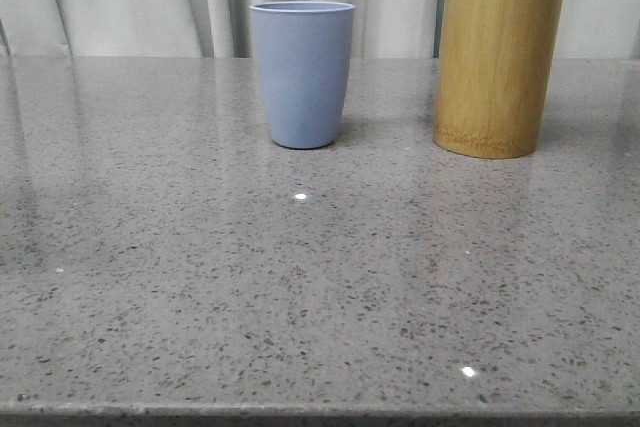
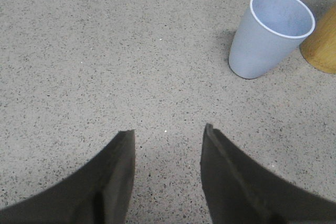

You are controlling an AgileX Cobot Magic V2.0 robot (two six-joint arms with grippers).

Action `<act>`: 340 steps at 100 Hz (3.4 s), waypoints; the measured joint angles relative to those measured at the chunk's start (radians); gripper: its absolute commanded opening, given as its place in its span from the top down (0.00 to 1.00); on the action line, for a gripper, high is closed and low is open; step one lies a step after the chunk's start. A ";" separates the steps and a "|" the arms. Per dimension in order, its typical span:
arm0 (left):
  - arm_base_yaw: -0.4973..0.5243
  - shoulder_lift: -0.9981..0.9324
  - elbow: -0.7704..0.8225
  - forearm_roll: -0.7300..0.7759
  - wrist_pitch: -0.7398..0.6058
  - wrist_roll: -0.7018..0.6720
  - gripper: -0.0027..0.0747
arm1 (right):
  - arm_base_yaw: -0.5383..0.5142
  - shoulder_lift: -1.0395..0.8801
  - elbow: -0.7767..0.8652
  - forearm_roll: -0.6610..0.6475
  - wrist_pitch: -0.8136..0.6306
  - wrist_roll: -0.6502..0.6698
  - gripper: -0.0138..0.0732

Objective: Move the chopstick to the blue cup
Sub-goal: 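Lower the right gripper over the bamboo holder and grasp the pink chopstick, then lift the pink chopstick out of the bamboo holder with the right gripper, then lower the chopstick into the blue cup and open the right gripper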

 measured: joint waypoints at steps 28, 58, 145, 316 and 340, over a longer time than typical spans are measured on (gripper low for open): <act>0.000 0.000 0.000 0.000 0.000 0.000 0.59 | 0.000 0.000 -0.002 0.000 -0.023 -0.002 0.91; 0.000 0.000 0.000 0.000 -0.005 0.000 0.59 | 0.000 0.000 -0.027 0.000 -0.027 -0.009 0.92; 0.000 0.000 0.000 0.000 -0.006 0.000 0.59 | 0.207 -0.040 -0.319 0.049 -0.044 -0.057 0.92; 0.000 0.000 0.000 0.015 -0.018 -0.002 0.63 | 0.031 -0.159 0.052 0.080 -0.043 -0.033 0.55; 0.000 -0.002 0.007 0.017 -0.043 -0.002 0.63 | -0.050 -0.424 0.337 0.046 -0.090 -0.033 0.55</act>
